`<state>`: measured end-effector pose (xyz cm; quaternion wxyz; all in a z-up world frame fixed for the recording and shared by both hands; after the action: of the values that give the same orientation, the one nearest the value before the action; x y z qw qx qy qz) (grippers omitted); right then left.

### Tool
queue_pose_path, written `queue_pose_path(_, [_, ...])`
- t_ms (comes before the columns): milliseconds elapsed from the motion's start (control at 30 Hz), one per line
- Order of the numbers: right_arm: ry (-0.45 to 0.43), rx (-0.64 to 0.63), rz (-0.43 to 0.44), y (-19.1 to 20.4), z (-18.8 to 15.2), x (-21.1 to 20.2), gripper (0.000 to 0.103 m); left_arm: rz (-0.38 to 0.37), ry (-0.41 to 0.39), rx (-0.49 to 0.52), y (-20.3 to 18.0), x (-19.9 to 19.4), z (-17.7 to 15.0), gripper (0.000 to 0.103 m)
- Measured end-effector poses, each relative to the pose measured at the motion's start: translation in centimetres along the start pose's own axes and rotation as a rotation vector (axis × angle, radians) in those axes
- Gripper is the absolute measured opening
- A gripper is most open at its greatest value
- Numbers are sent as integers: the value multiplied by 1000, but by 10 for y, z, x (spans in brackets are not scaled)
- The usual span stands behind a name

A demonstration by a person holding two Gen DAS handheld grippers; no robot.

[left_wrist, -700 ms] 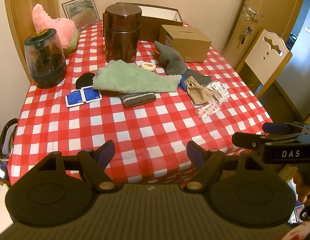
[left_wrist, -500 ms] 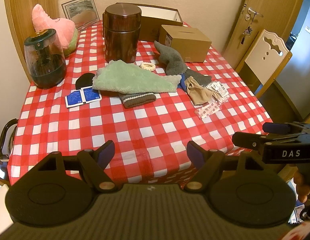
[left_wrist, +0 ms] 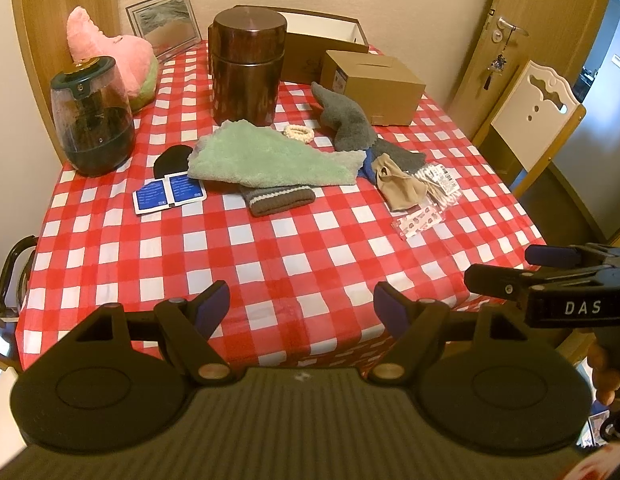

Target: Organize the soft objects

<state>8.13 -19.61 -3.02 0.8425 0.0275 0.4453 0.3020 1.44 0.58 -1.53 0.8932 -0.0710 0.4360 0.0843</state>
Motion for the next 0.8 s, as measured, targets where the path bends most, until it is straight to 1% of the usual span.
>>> queue_pose_path(800, [0, 0, 1, 1, 0, -1, 102, 1, -2, 1, 6, -4, 0, 77])
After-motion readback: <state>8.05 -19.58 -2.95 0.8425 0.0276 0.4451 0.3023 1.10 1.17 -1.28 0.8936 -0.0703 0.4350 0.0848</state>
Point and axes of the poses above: each gripper's, at about its wrist camera, not at the fingertips, and x roughly the way its jaws point, y to its left, z to its top, the point moved 2 cm from there along x, roughly the way its jaws point, and after that the axes turned 5 degrees about z, right-handed, at the moved point
